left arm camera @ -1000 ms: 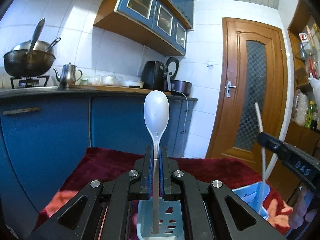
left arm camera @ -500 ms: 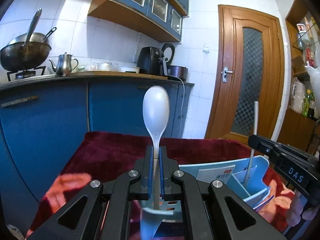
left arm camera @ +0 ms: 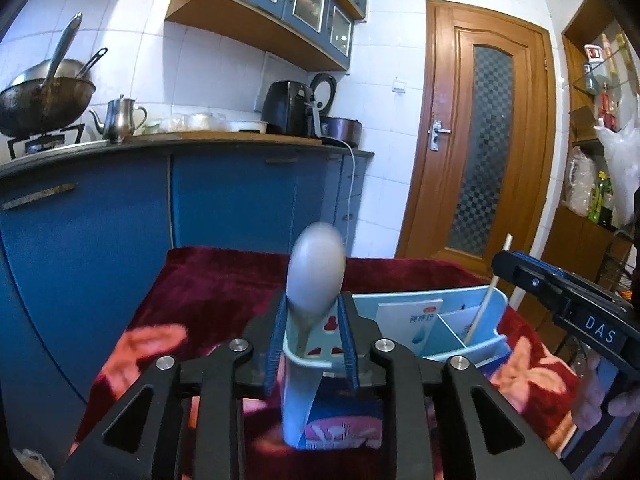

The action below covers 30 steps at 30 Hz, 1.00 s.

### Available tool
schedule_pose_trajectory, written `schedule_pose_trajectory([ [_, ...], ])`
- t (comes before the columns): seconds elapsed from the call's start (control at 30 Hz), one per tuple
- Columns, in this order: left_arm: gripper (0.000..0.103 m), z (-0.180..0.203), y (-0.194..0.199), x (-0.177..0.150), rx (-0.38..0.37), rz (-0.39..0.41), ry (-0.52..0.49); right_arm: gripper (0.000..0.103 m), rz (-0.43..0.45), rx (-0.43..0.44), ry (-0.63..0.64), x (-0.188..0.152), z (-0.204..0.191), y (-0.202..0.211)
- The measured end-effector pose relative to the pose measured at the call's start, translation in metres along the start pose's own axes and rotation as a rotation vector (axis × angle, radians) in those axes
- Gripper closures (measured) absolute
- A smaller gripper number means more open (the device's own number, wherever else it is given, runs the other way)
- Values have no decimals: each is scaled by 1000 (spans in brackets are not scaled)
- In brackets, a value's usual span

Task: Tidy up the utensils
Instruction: 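Lower the spoon into the caddy with the left tool while the right tool lowers the chopstick in, then open both tools to release the spoon and chopstick in the caddy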

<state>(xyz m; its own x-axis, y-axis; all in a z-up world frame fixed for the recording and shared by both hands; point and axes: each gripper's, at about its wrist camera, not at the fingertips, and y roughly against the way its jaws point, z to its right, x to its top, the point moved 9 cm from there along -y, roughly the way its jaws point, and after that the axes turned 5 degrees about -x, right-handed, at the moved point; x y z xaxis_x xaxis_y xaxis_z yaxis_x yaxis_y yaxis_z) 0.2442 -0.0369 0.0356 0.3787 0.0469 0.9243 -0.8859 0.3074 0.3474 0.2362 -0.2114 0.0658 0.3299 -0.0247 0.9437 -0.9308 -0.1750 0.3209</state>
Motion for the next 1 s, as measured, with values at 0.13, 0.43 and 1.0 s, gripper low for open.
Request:
schedule_pose_trajectory([
  [0.13,73,-1,13,-4,-30,-56,32,65,4,5,-23,1,2,11],
  [0.43,73,-1,47,-2,-40,-72,38,63,10,6,-86,6,6,49],
  [1.0,70,30,103,-34,-83,-200,-10,63,-97,-36,-125,-24,3,116],
])
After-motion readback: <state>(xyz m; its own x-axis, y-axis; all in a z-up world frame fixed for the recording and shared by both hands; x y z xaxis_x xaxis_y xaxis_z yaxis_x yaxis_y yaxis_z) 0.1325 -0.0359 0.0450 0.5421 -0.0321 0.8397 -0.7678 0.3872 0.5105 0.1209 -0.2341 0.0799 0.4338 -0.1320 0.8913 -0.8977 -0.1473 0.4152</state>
